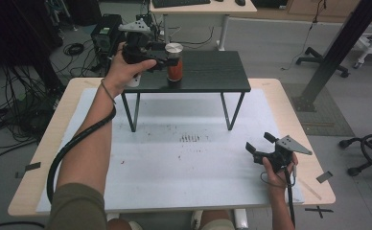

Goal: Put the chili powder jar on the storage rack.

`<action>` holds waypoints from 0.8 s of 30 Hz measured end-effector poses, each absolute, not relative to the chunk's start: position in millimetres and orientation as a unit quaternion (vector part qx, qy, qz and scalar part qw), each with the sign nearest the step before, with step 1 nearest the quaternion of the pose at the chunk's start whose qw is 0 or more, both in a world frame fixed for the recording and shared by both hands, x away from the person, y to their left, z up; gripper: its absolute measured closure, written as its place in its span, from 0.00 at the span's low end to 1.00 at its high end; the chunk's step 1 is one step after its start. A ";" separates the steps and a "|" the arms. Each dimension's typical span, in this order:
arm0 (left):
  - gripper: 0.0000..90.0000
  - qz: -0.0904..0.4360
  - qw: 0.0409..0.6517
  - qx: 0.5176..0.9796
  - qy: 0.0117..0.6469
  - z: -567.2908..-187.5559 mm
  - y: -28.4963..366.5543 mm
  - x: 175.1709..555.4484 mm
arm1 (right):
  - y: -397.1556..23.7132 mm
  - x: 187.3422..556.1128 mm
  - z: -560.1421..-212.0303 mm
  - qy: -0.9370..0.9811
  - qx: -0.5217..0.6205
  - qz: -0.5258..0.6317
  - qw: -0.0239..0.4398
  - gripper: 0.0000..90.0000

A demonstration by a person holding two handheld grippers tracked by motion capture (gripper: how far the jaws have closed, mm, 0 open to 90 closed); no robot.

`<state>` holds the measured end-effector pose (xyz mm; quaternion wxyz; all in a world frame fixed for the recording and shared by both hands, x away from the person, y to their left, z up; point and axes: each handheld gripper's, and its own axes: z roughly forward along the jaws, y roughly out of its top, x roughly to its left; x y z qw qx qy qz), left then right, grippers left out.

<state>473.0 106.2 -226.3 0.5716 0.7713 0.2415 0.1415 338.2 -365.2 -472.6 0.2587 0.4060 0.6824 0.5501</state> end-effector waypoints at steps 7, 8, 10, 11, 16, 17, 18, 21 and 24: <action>0.14 0.153 0.575 0.764 0.248 -227.4 133.3 442.3 | -363.0 339.4 -473.7 0.691 0.406 0.540 0.256 0.06; 0.13 0.153 0.575 0.764 0.248 -227.4 133.3 442.3 | -362.8 339.5 -473.8 0.692 0.406 0.539 0.256 0.06; 0.13 0.155 0.575 0.762 0.254 -230.2 142.7 430.3 | -363.1 340.1 -474.4 0.693 0.407 0.537 0.255 0.06; 0.13 0.154 0.575 0.761 0.256 -231.6 145.7 425.7 | -363.0 340.3 -474.7 0.695 0.407 0.536 0.255 0.06; 0.13 0.155 0.582 0.753 0.265 -239.7 160.0 398.5 | -362.4 341.1 -474.9 0.699 0.406 0.531 0.255 0.06; 0.13 0.157 0.582 0.752 0.266 -241.2 162.5 393.2 | -362.7 341.3 -475.2 0.698 0.407 0.532 0.255 0.06; 0.13 0.158 0.581 0.752 0.267 -242.8 164.9 388.2 | -362.9 341.2 -475.0 0.697 0.408 0.532 0.255 0.06; 0.13 0.160 0.584 0.748 0.271 -247.0 172.2 375.1 | -362.4 341.5 -475.0 0.699 0.407 0.530 0.255 0.06; 0.11 0.160 0.589 0.743 0.275 -251.8 178.9 363.0 | -362.6 341.4 -475.1 0.699 0.408 0.528 0.257 0.06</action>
